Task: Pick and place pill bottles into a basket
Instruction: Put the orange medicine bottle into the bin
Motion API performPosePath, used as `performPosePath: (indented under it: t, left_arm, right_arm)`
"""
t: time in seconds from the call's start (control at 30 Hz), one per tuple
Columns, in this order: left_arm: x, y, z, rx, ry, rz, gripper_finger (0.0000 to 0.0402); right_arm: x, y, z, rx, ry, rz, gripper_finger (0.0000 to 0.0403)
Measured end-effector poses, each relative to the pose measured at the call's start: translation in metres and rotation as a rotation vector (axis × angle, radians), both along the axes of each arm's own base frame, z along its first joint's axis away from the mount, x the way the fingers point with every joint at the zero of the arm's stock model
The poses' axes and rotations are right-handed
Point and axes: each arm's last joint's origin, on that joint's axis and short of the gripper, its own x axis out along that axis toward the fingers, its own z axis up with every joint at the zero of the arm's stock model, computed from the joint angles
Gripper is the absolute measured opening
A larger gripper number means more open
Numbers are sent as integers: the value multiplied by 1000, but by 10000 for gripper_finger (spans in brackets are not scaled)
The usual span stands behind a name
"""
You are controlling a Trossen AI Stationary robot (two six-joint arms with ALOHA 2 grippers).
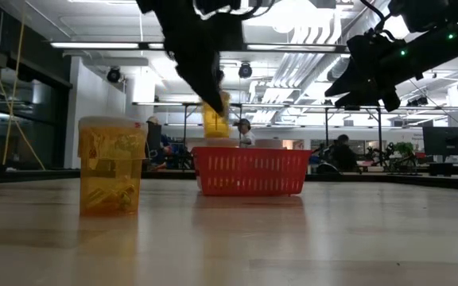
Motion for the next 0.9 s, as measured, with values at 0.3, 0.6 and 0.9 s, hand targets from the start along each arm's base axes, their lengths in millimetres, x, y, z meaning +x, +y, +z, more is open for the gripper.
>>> performPosePath:
  t: [0.3,0.6,0.9]
  left_arm:
    - [9,0,-17,21,36,-38,243]
    - [7,0,-19,34,57,-67,161]
    - [9,0,-18,30,33,-76,150]
  right_arm:
    - [1,0,-3,12,23,1,211]
    - [2,-1,-5,11,30,-7,211]
    - [2,-1,-5,5,38,-5,211]
